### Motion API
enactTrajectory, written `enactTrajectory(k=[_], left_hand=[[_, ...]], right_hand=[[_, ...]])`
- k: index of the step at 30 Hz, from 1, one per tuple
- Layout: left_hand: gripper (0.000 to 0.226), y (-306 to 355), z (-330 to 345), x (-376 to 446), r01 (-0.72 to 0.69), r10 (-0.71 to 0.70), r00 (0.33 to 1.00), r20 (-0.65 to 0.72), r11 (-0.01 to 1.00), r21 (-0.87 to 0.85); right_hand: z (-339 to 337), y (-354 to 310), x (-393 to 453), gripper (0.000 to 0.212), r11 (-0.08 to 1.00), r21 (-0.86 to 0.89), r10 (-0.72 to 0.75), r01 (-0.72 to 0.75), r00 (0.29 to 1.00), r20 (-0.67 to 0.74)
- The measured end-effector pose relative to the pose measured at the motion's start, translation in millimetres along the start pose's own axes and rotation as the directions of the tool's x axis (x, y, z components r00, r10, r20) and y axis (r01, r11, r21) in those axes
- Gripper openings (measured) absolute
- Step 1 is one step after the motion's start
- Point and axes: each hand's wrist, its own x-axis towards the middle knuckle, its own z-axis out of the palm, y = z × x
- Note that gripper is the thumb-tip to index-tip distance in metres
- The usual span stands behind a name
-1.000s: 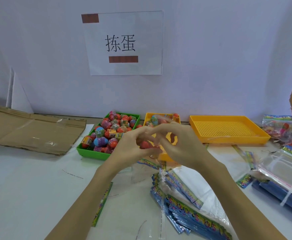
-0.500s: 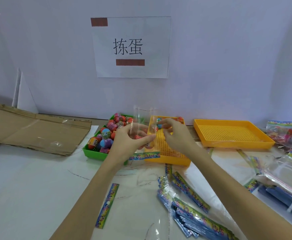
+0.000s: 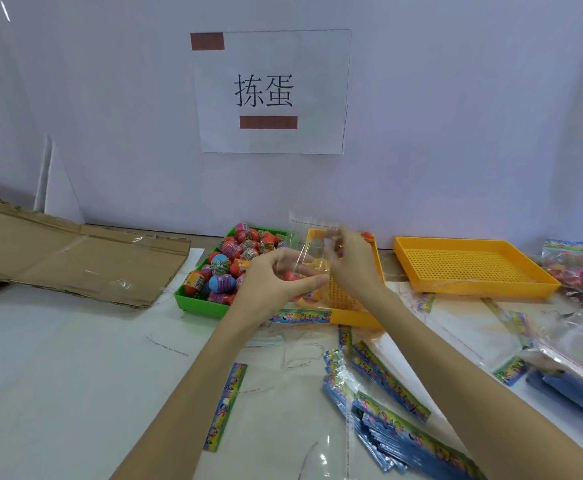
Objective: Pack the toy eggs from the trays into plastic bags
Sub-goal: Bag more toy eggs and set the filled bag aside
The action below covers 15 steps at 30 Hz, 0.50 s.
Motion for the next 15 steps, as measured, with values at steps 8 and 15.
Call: enactTrajectory(k=[8, 15], left_hand=[[0.045, 2.3, 2.2, -1.2, 0.062, -0.060, 0.994, 0.088, 0.998, -0.022], [0.058, 6.8, 1.5, -6.1, 0.019, -0.029, 0.962, 0.271, 0.999, 0.038]], right_hand=[[-51.0, 16.1, -44.2, 0.017, 0.794, 0.594, 0.280, -0.130, 0.945, -0.167], [-76.4, -9.4, -56.2, 0.017, 0.844, 0.490, -0.063, 0.218, 0.948, -0.313]])
